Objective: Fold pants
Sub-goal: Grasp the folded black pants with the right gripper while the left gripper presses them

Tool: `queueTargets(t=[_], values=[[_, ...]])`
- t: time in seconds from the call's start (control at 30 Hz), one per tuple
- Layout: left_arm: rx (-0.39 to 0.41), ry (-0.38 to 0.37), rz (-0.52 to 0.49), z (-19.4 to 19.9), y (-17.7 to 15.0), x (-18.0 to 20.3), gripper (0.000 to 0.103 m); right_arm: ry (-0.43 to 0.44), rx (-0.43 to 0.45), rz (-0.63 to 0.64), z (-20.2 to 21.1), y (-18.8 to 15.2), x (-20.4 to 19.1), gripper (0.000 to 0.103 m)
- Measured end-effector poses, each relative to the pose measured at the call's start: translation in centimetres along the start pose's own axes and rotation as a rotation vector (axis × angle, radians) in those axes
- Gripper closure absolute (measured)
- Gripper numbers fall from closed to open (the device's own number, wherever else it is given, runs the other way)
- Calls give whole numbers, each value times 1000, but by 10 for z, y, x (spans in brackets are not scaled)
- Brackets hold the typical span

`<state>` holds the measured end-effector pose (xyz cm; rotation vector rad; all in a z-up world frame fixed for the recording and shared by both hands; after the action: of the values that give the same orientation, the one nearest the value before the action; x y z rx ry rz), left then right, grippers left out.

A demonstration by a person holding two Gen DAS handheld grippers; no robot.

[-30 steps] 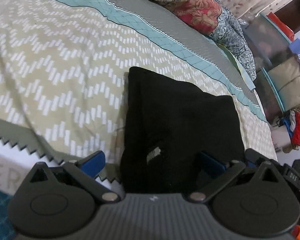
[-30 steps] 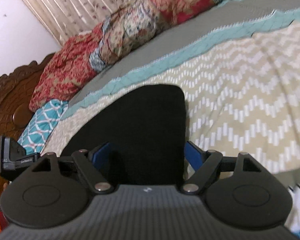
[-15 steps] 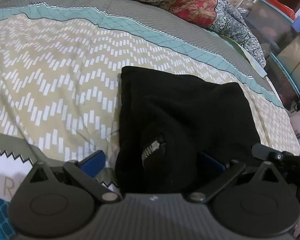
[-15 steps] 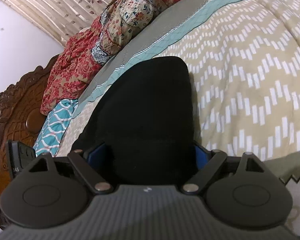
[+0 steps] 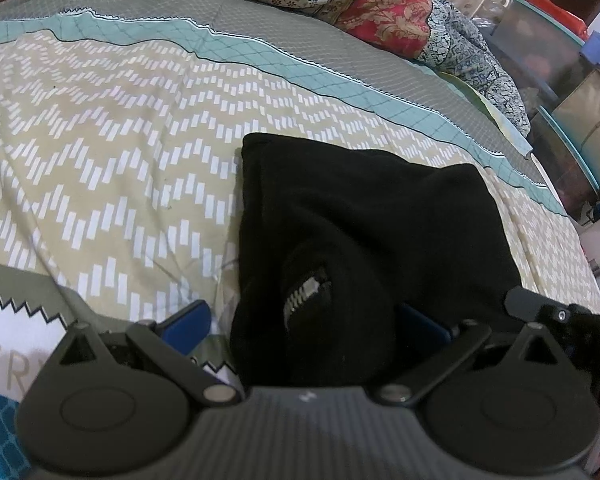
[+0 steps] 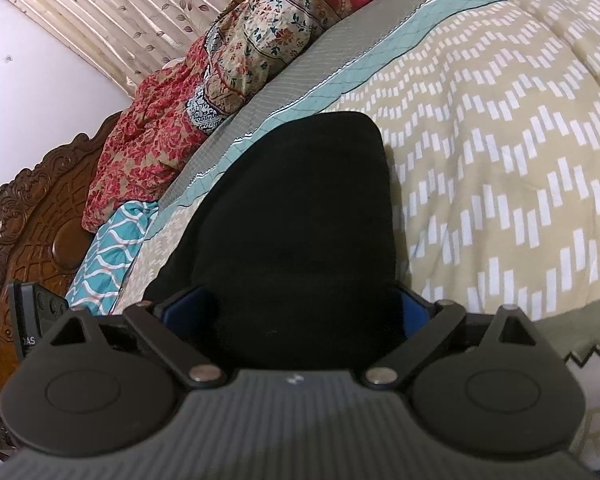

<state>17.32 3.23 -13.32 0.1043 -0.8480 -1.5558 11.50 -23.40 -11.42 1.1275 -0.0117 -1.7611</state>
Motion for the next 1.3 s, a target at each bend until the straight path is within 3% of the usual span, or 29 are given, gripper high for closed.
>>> queueTargets(t=[1.3], values=[[17,8,-17,1,-3,3,0,-33,8,87,-13,-7,-11,0]])
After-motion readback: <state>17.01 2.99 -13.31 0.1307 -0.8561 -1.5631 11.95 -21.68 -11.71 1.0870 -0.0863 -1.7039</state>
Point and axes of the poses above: each gripper's, at about its wrist camera, not at the fingertips, and z roughly against the way its jaws point, x to its right, y to its top, the point moved 9 cm from there along -z, roughly the way its jaws point, and after that the axes turned 5 degrees about x, right-handed, at the moved point
